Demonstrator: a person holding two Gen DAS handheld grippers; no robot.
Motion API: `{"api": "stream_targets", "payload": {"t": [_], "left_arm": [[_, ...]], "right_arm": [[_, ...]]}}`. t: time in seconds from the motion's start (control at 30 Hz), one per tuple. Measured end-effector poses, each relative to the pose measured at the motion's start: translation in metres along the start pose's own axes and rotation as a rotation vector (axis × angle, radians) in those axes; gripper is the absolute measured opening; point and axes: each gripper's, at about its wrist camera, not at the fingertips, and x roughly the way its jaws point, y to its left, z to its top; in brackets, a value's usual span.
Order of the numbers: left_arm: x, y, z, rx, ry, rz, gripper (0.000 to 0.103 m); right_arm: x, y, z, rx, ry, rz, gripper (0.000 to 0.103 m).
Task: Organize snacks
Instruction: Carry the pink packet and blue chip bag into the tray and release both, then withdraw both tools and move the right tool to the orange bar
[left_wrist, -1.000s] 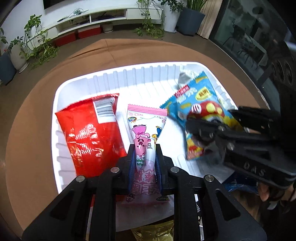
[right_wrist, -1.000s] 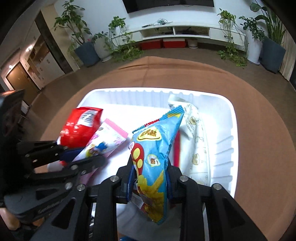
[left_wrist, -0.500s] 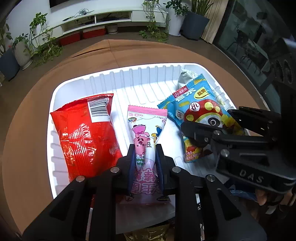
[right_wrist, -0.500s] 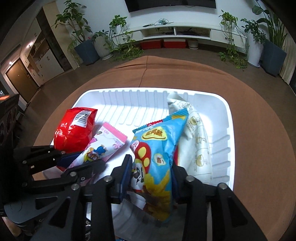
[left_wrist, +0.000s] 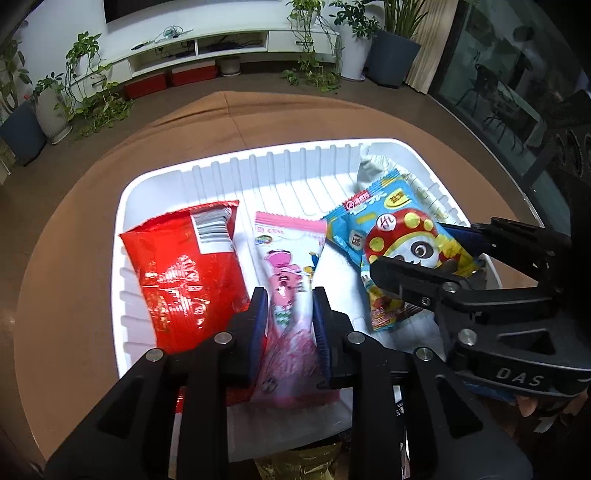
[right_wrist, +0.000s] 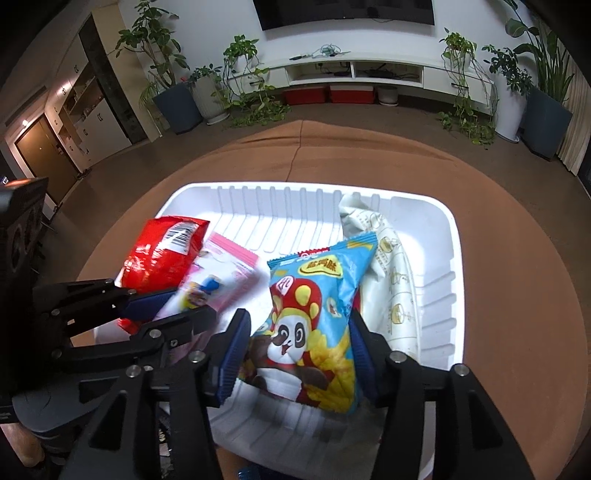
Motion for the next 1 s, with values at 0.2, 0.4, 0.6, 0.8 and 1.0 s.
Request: {"api": "stream_targets", "payload": {"t": [0.2,0.4,0.6,0.8,1.0], "left_arm": [[-0.034,0.004,-0.004,-0.013,-0.069,0.006,0.060],[-0.090,0.009,-0.022,-0.027,-0.157,-0.024,0.090],[-0.154,0.001,-0.073,0.058,-0.267,-0.080,0.103],[-0.206,0.000,-0.141,-0.019,-0.265,-0.058,0.103],[-0.217,0.006,-0.214,-0.186,-0.236,-0.047,0.103]], "right_arm": [[-0.028,0.002,0.001,0.007,-0.050,0.022,0.064],[-0.088,0.006,-0.008,0.029,-0.173,0.066,0.081],[-0.153,0.021,-0.049,0.037,-0.287,0.107,0.094],[-0.182,0.047,-0.128,0.066,-0.252,0.099,0.095],[-0.170,0.082,-0.196,0.131,-0.119,0.088,0.085]]}}
